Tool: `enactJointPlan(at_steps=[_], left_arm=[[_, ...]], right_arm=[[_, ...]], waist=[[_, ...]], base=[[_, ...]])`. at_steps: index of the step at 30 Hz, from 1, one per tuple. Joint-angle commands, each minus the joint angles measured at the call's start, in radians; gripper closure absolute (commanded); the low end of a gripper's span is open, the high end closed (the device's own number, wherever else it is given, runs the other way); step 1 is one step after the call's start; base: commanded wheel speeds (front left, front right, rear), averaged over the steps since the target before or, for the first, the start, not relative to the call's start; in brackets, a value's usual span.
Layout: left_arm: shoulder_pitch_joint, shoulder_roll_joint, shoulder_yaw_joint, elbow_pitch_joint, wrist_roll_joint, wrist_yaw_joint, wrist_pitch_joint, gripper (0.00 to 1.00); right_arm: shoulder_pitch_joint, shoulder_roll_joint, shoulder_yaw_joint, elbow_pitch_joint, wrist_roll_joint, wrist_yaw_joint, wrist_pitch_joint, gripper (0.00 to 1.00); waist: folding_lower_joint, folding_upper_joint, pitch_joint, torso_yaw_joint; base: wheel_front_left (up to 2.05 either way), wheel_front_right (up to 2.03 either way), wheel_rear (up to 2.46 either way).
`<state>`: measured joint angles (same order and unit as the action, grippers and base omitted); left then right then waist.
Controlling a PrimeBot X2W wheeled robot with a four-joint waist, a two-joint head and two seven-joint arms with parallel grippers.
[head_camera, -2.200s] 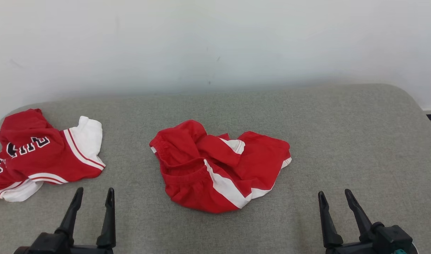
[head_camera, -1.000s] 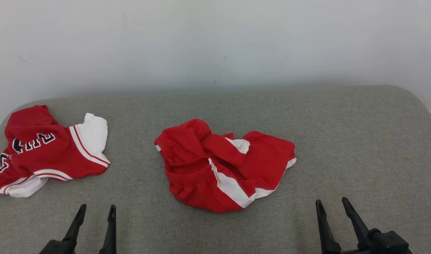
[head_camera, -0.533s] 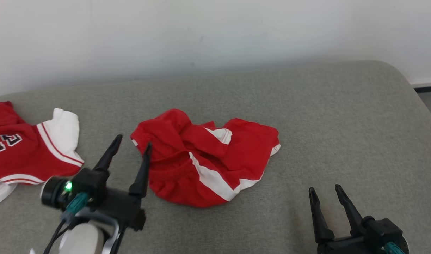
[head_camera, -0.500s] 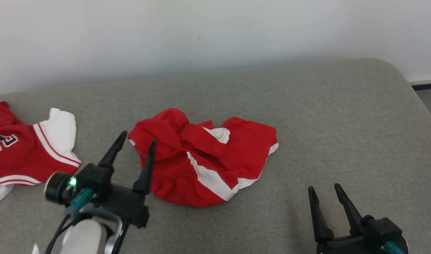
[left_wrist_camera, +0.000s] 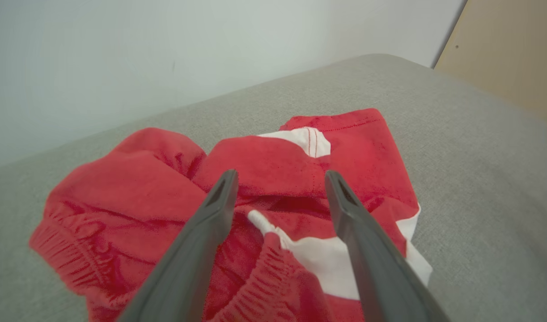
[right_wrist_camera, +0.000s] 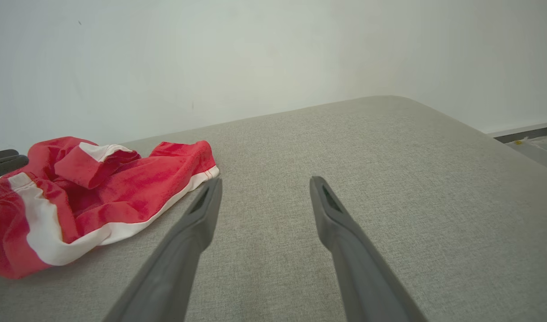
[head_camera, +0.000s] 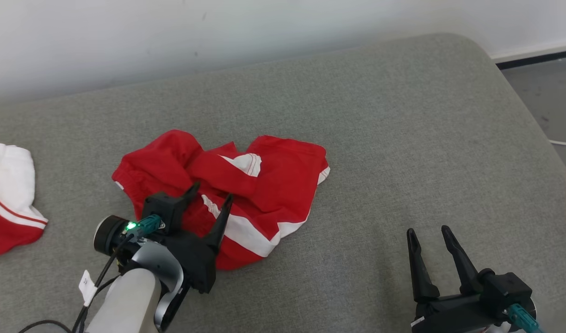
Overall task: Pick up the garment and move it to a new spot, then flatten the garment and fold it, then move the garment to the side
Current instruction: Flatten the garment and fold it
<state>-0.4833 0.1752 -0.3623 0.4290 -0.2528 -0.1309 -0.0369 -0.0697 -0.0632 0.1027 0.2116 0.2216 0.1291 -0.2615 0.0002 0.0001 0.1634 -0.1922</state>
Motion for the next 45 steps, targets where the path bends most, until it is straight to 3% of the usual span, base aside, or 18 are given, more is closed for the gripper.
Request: enactJointPlan(at_steps=[1,13,14,15,16,24,30,39,45], left_arm=[[0.001,0.008,-0.001,0.011,-0.017,0.002,0.011,0.0],[0.06,0.026,-0.037,0.009,-0.038,0.008,0.114,0.0],[0.062,0.028,-0.046,0.011,-0.035,0.007,0.123,0.13],[0.06,0.024,-0.048,0.01,-0.042,0.007,0.122,0.68],[0.06,0.016,-0.047,0.014,-0.054,0.006,0.118,1.0],[0.025,-0.009,-0.038,0.054,-0.075,0.012,0.01,1.0],[0.078,0.004,-0.022,0.015,-0.108,0.009,-0.039,1.0],[0.323,0.024,-0.014,-0.176,-0.157,0.046,-0.078,1.0],[0.474,0.005,-0.02,-0.181,-0.186,0.072,-0.124,1.0]], right_arm=[[-0.007,0.004,-0.001,-0.004,0.004,0.003,-0.005,0.0],[0.007,0.01,-0.006,-0.012,0.004,0.003,-0.005,0.0],[0.005,0.01,-0.003,-0.011,0.006,0.003,-0.005,0.0],[0.002,0.011,-0.001,-0.011,0.007,0.003,-0.005,0.0],[0.0,0.011,0.0,-0.011,0.006,0.003,-0.005,0.0],[0.019,0.012,-0.004,-0.007,0.003,0.003,-0.005,0.0],[0.04,0.012,-0.007,-0.002,0.004,0.003,-0.005,0.0],[0.049,0.007,-0.013,-0.002,0.008,0.003,-0.003,0.0],[0.047,-0.005,-0.013,0.008,0.012,0.003,-0.003,0.0]], waist=[[-0.0002,-0.0001,0.02,-0.02],[-0.0002,-0.0001,0.013,-0.016],[-0.0002,-0.0001,0.013,-0.015],[-0.0002,-0.0001,0.013,-0.014],[-0.0002,-0.0001,0.011,-0.012],[-0.0002,-0.0001,-0.011,0.028],[-0.0002,-0.0001,-0.041,0.074],[-0.0002,-0.0001,-0.055,0.169],[-0.0002,-0.0001,-0.062,0.218]], base=[[0.0,0.0,0.0],[0.0,0.0,0.0],[0.0,0.0,0.0],[0.0,0.0,0.0],[0.0,0.0,0.0],[0.0,0.0,0.0],[0.0,0.0,0.0],[0.0,0.0,0.0],[0.0,0.0,0.0]])
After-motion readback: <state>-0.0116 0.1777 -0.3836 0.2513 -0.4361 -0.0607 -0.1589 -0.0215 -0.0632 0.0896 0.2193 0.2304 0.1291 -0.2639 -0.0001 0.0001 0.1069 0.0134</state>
